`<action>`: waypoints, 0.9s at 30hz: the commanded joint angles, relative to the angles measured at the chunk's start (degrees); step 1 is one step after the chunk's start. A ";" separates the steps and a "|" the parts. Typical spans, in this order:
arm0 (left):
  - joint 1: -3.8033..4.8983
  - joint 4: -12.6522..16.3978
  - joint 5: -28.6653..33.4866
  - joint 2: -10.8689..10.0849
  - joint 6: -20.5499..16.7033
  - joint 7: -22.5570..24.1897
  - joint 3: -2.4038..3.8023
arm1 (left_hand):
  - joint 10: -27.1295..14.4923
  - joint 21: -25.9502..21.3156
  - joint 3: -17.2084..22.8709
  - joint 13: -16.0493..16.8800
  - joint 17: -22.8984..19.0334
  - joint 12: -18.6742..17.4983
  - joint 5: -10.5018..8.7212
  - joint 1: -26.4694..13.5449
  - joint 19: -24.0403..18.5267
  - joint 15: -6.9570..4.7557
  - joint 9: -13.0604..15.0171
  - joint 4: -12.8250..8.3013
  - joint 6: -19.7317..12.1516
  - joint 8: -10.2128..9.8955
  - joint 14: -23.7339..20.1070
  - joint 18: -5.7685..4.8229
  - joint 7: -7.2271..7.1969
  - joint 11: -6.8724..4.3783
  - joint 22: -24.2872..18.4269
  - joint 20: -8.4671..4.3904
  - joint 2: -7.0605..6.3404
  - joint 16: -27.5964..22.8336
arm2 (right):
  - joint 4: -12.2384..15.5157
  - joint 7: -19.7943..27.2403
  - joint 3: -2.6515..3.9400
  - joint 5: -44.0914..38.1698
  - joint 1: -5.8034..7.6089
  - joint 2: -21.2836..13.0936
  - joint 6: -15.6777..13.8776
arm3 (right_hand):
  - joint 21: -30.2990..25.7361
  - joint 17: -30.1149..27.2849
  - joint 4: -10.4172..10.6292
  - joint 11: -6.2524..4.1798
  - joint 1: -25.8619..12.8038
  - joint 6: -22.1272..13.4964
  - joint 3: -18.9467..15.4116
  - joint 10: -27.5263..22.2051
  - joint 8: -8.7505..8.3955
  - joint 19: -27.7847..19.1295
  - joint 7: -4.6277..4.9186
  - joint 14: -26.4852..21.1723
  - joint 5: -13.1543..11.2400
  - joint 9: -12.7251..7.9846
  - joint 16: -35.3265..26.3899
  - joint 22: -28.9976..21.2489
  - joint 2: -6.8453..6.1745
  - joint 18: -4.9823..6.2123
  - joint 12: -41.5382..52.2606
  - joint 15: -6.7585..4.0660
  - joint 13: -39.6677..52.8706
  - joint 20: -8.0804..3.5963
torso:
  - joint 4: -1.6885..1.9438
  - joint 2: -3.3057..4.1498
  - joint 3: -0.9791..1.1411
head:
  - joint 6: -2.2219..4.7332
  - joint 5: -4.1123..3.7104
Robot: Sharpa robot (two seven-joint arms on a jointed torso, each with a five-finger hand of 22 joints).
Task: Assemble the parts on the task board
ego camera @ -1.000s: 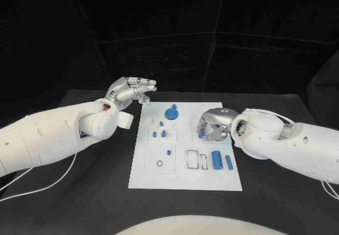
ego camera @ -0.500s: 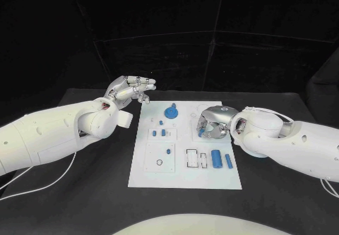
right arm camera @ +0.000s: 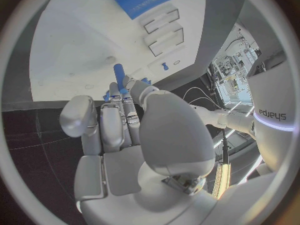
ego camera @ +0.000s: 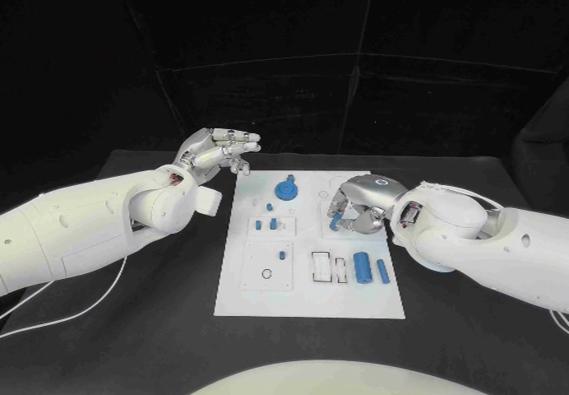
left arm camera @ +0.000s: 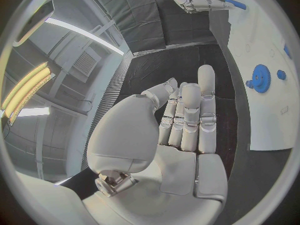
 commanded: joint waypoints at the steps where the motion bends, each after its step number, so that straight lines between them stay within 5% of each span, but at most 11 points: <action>1: 0.09 0.08 0.19 -0.10 0.60 0.34 0.05 | -0.47 -0.35 -0.03 0.06 -0.06 0.20 0.37 0.31 -0.32 0.00 -0.03 -0.27 -0.38 0.13 -0.18 0.74 -0.16 -0.09 -0.06 0.00 -0.07 -0.20 | 2.14 0.85 0.08 2.13 0.13 -1.10 -3.61 | 0.16 -0.06 -0.06 -0.20 -0.01 0.33 0.37 0.62 0.20 0.17 0.03 2.37 0.37 -0.11 0.32 0.00 0.16 0.23 -0.25 -0.43 0.05 -0.10 | 0.04 -0.11 -0.06 | 0.08 -0.09; 8: 0.09 0.03 0.19 -0.19 0.58 0.25 0.05 | -0.53 -0.36 -0.05 0.07 0.18 0.30 0.37 0.25 -0.33 0.01 -0.03 -0.26 -0.42 0.19 -0.11 0.74 -0.16 -0.08 -0.07 0.01 -0.05 -0.05 | 6.05 2.37 0.45 4.90 0.14 -0.87 -5.07 | 0.21 -0.01 -0.29 -0.15 -0.23 0.26 0.73 0.64 0.05 0.18 0.09 2.36 0.80 -0.19 0.41 0.05 -0.28 0.22 -0.58 -0.43 0.01 -0.14 | 0.12 -0.11 -0.05 | 0.09 0.20; 16: 0.10 -0.39 0.19 0.30 0.71 0.35 0.05 | -0.54 -0.36 -0.05 0.07 0.07 0.32 0.38 0.25 -0.32 0.01 -0.03 -0.26 -0.43 0.20 -0.15 0.75 -0.16 -0.09 -0.07 0.01 -0.05 -0.10 | 5.86 5.00 0.47 4.16 -0.04 4.65 -3.77 | 0.14 -0.10 -0.44 -0.06 -0.37 0.16 1.11 0.53 -0.09 0.11 0.18 2.33 1.18 -0.25 0.38 -0.08 -0.45 0.24 -0.92 -0.38 -0.03 -0.14 | 0.16 -0.03 -0.09 | -0.17 0.97; 27: 0.10 -0.52 0.19 0.62 0.80 0.20 0.05 | -0.54 -0.36 -0.05 0.07 0.07 0.32 0.38 0.25 -0.32 0.01 -0.03 -0.26 -0.43 0.20 -0.15 0.75 -0.16 -0.09 -0.07 0.01 -0.05 -0.10 | 2.81 8.66 0.34 -0.17 -3.95 11.29 -0.49 | 0.11 -0.20 -0.66 0.02 -0.56 0.09 1.42 0.49 -0.23 0.04 0.27 2.28 1.86 -0.31 0.37 -0.14 -0.68 0.25 -1.27 -0.32 -0.04 -0.12 | 0.11 -0.04 -0.02 | -0.99 2.21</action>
